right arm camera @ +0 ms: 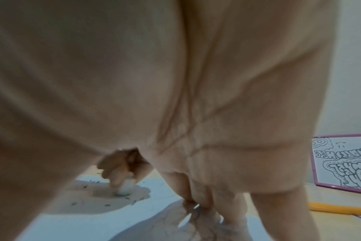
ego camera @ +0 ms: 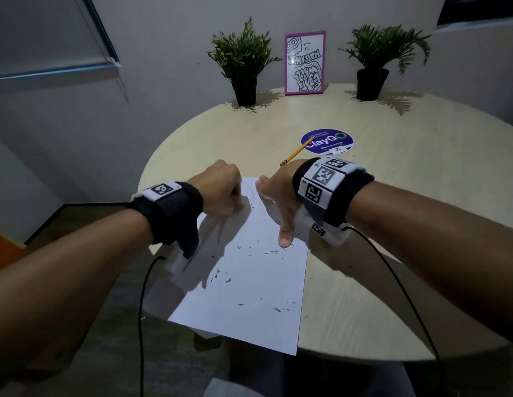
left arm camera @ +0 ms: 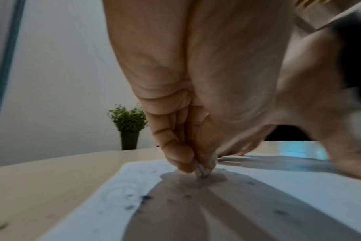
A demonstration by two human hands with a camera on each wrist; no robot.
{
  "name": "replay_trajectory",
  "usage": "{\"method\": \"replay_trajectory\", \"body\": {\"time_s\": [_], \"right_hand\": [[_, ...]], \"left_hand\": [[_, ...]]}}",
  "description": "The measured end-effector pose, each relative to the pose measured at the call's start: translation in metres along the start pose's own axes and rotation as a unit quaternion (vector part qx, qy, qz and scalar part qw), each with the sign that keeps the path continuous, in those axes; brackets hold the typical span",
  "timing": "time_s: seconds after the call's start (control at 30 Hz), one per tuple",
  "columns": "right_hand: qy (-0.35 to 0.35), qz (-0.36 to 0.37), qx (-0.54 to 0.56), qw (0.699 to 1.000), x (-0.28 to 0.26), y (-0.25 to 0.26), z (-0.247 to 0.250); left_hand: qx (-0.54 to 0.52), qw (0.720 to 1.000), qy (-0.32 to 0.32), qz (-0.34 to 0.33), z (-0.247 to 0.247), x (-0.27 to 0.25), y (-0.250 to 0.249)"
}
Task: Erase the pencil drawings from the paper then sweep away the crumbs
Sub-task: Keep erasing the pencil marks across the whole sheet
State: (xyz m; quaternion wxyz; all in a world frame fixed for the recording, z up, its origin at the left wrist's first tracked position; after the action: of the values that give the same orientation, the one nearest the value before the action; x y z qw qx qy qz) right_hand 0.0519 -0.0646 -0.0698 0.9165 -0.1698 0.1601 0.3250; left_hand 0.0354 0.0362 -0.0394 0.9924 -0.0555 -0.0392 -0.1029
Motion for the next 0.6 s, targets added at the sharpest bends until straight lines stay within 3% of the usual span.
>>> {"method": "replay_trajectory", "body": {"time_s": [0.13, 0.37, 0.5, 0.6], "right_hand": [[-0.004, -0.002, -0.008, 1.0, -0.001, -0.001, 0.0], [0.023, -0.002, -0.007, 1.0, -0.009, 0.0, 0.006], [-0.055, 0.035, 0.045, 0.997, -0.004, 0.008, 0.028], [-0.038, 0.055, 0.026, 0.997, 0.001, 0.016, 0.019]], "left_hand": [[-0.008, 0.997, 0.03, -0.076, -0.01, -0.022, -0.025], [-0.061, 0.997, 0.003, -0.038, -0.012, -0.02, -0.017], [-0.101, 0.993, -0.024, -0.052, -0.006, -0.029, -0.021], [-0.12, 0.991, -0.026, -0.062, -0.001, -0.031, -0.022]]}}
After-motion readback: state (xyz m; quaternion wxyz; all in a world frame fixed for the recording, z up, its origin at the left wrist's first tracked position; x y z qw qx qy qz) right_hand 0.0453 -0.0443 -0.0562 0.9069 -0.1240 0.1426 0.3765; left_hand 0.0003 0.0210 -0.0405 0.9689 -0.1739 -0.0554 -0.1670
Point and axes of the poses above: each hand's wrist, its own x-axis towards the middle knuckle, its own z-axis out of the back of the hand, y = z × x, the point moved 8 cm from there along x, towards the middle knuckle, and after that the axes turned 12 degrees about -y, right-handed, at the moved point
